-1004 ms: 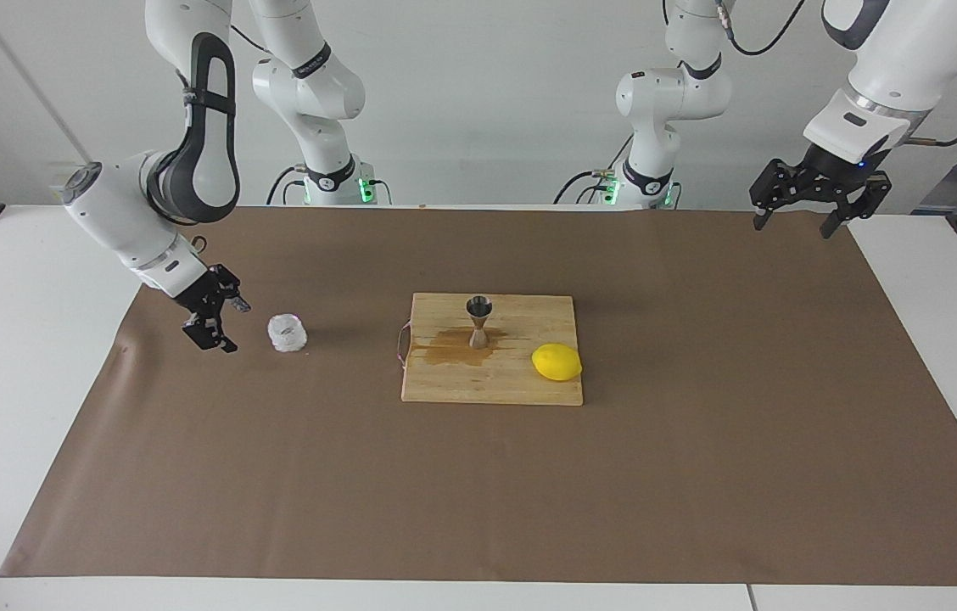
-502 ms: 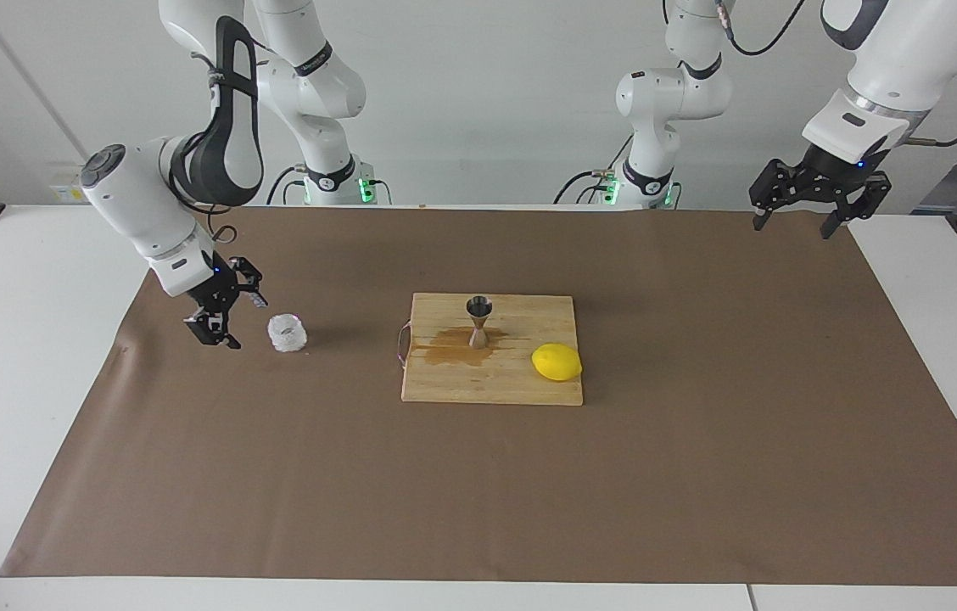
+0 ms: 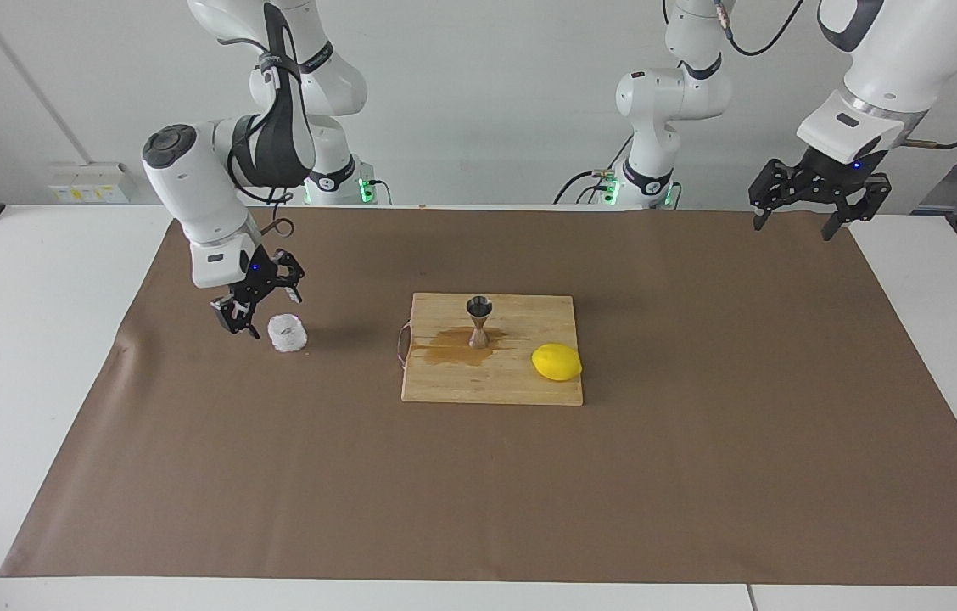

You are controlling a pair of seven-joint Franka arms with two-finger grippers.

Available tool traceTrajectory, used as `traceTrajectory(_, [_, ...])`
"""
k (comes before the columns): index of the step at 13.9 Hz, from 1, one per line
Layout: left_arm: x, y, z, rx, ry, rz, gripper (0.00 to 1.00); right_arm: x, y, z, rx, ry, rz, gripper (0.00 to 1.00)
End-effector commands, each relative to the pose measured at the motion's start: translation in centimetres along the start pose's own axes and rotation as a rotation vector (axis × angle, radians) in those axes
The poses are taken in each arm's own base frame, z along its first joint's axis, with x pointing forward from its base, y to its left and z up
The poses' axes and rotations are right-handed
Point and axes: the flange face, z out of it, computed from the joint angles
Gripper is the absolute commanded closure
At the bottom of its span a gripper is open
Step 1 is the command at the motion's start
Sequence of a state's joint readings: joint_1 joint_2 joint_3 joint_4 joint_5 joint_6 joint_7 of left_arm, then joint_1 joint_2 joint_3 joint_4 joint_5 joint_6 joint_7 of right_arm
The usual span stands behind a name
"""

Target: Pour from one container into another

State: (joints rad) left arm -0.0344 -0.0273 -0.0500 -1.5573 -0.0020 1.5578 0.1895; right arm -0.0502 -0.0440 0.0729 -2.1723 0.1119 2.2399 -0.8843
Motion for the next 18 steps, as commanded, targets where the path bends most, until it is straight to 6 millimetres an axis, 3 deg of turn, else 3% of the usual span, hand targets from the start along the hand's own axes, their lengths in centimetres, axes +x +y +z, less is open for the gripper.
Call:
traceTrajectory(1, [-0.1, 0.1, 0.1, 0.022, 0.006, 0.016, 0.00, 0.6, -0.8, -1.9, -0.046, -0.015, 0.198, 0.00])
traceTrajectory(5, [-0.1, 0.1, 0.1, 0.022, 0.008, 0.016, 0.00, 1.8, -0.1, -5.0, -0.055, -0.003, 0.411, 0.00])
traceTrajectory(11, [-0.2, -0.7, -0.5, 0.016, 0.026, -0.001, 0.00, 3.4, 0.3, -12.6, -0.045, -0.035, 0.797, 0.00])
traceTrajectory(15, [-0.1, -0.9, -0.6, 0.016, 0.036, -0.005, 0.00, 4.7, -0.2, -17.5, -0.094, -0.068, 0.932, 0.00])
traceTrajectory(18, [-0.1, -0.9, -0.6, 0.020, 0.033, -0.005, 0.00, 5.6, -0.2, -19.7, -0.081, -0.063, 0.981, 0.00])
